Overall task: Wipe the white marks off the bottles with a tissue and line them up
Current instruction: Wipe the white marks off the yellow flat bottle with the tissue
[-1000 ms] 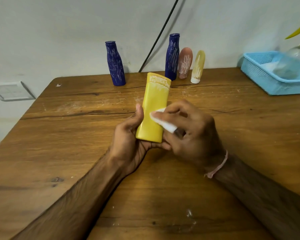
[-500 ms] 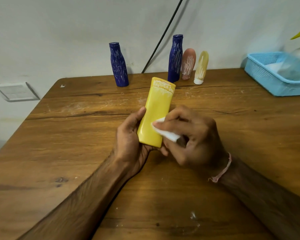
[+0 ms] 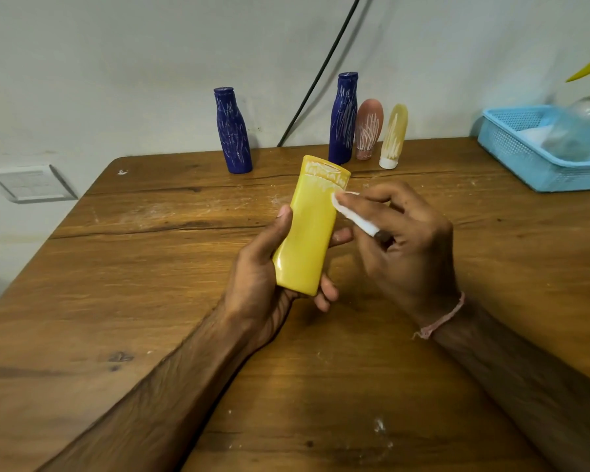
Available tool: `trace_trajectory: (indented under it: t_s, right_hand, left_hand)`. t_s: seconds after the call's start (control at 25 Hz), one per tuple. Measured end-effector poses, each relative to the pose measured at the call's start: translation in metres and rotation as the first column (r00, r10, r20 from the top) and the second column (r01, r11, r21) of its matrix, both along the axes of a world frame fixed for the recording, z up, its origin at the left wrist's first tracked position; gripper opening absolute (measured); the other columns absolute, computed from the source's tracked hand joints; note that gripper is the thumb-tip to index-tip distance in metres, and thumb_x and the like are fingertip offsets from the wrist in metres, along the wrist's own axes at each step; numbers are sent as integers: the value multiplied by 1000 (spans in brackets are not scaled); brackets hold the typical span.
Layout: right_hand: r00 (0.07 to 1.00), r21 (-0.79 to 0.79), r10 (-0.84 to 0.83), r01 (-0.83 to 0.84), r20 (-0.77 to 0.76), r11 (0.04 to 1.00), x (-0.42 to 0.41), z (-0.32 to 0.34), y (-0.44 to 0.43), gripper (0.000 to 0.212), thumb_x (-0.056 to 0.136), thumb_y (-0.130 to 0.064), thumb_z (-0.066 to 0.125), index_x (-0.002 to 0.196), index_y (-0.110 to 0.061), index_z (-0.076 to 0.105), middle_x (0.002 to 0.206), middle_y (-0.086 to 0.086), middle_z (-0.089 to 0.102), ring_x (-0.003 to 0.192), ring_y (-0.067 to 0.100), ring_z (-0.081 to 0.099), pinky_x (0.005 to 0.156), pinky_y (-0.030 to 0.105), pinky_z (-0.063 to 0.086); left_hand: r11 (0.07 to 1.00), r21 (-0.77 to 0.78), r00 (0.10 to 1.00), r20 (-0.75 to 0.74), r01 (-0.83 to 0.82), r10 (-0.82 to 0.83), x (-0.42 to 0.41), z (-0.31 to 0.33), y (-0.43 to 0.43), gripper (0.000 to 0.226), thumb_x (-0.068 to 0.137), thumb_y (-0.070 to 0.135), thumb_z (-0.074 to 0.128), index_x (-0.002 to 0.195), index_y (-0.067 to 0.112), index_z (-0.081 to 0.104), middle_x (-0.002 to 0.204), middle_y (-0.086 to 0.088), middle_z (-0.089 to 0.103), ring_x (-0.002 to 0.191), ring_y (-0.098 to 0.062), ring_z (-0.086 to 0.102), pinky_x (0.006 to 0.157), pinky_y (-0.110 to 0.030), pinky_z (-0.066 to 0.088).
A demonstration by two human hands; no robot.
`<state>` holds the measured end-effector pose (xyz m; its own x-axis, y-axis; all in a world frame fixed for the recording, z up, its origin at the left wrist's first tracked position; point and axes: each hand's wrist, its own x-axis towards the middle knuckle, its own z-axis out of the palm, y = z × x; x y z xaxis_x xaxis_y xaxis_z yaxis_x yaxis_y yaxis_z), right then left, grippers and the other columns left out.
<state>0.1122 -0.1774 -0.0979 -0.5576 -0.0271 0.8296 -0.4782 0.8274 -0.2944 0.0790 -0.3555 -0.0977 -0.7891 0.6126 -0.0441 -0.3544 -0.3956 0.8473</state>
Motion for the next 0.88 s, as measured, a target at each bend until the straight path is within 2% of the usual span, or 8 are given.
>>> trace_trajectory:
  t_s: [0.16,0.32,0.4,0.48,0.56,0.64,0.8,0.88]
  right_hand:
    - [994,46,105,-105,17,993,4,-1,1,23,89,-3,71,111,-5,77,102,12,70,86,12,65,71,16,54]
    - [996,-37,-73,71,-53,997,-3,1,6,29,93,-1,68,121,-4,72,108,15,69,91,8,62,74,10,51]
    - [999,-28,-26,25,-31,999,-1,0,6,27,90,1,70,116,-3,74,103,14,70,89,12,63,71,13,51]
    - [999,5,45,-45,-6,999,3,0,4,23,88,-1,70,109,-3,77,99,13,71,84,8,61,68,9,47]
    - [999,6,-39,39,-34,999,0,3,8,24,90,-1,69,112,-4,76,102,13,71,82,6,59,68,5,44]
    - [991,-33,-118,116,-65,993,-3,6,13,27,91,1,69,118,-3,74,104,14,71,84,13,64,70,10,48]
    - [1000,34,14,-13,-27,999,3,2,4,25,90,-4,69,114,-2,75,104,14,70,91,6,61,72,3,46]
    - [998,39,-40,42,-52,998,0,2,7,26,91,-5,68,117,-5,74,105,14,70,89,7,62,70,8,50]
  left_hand:
    - [1000,-12,1000,18,22,-21,0,1,-2,51,105,48,37,124,8,62,102,-24,70,47,-28,62,40,-31,49]
    - [998,-35,998,-12,57,-57,-1,1,-3,54,103,48,36,133,7,56,104,-24,72,43,-24,59,38,-28,45]
    - [998,-41,998,-6,56,-57,0,1,-3,53,103,47,36,129,7,57,100,-23,73,43,-23,59,38,-27,44]
    - [998,-47,999,14,49,-48,-1,1,-3,52,102,48,37,124,6,58,93,-21,72,42,-23,59,37,-27,43]
    - [997,-47,998,0,67,-67,-1,0,-3,53,102,48,36,129,6,57,97,-23,73,42,-23,58,37,-27,43]
    - [996,-49,996,-23,81,-82,-2,-1,-2,54,102,48,38,132,8,56,102,-25,72,42,-24,57,38,-27,42]
    - [996,-74,998,-30,55,-58,0,-1,-2,51,100,49,38,124,9,58,94,-21,73,42,-23,55,37,-25,39]
    - [995,-81,997,-55,59,-63,-1,-2,-2,48,103,49,38,126,12,58,97,-23,73,43,-24,54,39,-26,40]
